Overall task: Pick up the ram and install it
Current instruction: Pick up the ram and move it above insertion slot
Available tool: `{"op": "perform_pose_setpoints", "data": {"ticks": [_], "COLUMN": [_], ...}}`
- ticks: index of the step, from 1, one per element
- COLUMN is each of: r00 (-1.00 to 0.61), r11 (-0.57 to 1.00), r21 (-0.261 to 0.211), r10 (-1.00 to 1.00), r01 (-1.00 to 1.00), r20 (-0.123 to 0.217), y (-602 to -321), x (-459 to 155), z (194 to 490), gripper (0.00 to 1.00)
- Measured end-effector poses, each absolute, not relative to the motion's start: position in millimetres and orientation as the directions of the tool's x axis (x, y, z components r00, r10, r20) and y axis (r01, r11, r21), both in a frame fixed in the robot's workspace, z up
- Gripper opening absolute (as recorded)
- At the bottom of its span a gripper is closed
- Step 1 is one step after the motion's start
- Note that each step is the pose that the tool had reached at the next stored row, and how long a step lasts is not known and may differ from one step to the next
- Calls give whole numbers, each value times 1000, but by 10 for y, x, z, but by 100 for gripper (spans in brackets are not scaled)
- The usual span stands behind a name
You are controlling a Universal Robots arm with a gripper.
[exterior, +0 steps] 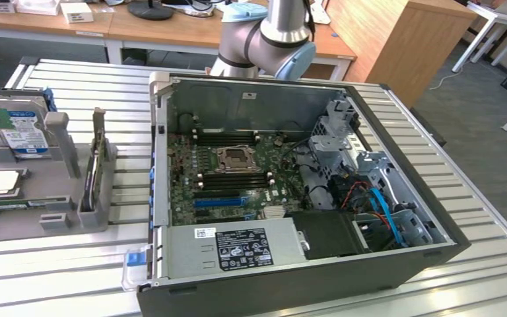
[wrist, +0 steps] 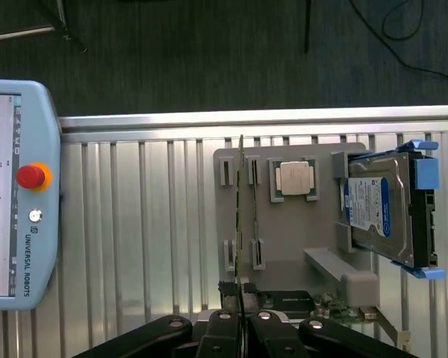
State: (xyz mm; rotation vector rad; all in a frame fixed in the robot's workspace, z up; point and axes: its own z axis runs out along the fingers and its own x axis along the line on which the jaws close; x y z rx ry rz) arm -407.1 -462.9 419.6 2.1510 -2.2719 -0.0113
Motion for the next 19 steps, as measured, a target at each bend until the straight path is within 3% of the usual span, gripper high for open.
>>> {"op": "perform_pose_setpoints", "data": {"ticks": [19], "r00": [-55], "r11": [55], "r21": [15], "r10": [-998], "r01": [-998], "r20": [5], "y": [-4629], "x": [-3522], "z": [4198], "gripper": [12]}}
